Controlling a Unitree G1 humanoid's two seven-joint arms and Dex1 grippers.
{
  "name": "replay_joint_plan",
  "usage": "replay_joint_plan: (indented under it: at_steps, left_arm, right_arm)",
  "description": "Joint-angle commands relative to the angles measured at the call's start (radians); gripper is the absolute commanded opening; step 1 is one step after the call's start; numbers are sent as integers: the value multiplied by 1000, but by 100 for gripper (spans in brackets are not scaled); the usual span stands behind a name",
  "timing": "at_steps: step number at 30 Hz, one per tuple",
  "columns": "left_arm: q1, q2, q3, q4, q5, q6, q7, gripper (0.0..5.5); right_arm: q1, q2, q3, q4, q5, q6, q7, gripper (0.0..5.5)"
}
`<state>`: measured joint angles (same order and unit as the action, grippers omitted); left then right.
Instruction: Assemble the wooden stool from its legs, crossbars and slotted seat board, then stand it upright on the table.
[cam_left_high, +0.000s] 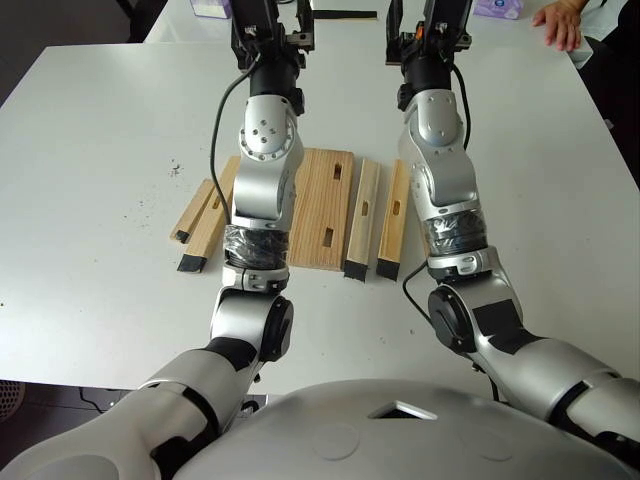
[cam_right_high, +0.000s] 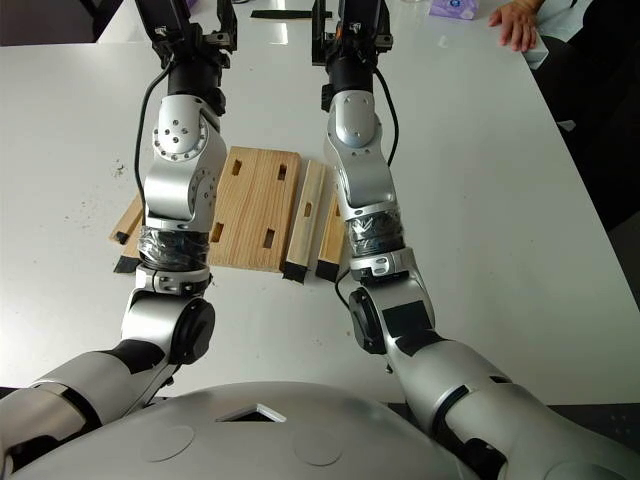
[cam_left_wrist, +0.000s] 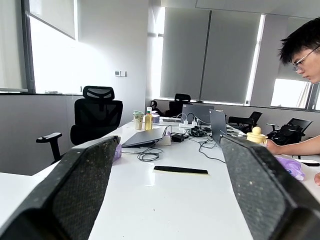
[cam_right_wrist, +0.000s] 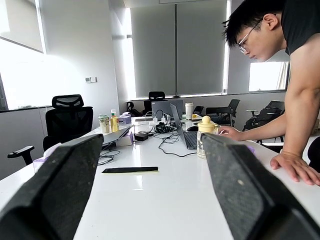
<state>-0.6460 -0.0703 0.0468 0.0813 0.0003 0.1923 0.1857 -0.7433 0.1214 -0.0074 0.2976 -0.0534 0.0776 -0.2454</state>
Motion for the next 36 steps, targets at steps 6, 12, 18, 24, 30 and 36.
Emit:
replay_joint_plan:
  at_steps: [6,12,18,24,30,36]
  left_arm:
    - [14,9,6,-6,14,52,16,376]
    - [81,8,16,-71,-16,92,-15,376]
    - [126,-18,43,-125,-85,115,-33,376]
    - [143,18,1,-111,-50,104,-69,376]
    - [186,100,36,-141,-104,156,-173,376]
    - [298,367,148,-158,-259,245,-503,376]
  right_arm:
    - [9,1,11,-17,16,47,45,358]
    - [75,-17,22,-80,29,111,111,358]
    - [130,-13,28,-150,18,132,130,358]
    - [130,-7,51,-163,3,94,136,358]
    - [126,12,89,-138,-7,64,142,358]
    - [115,35,84,-57,-6,18,101,358]
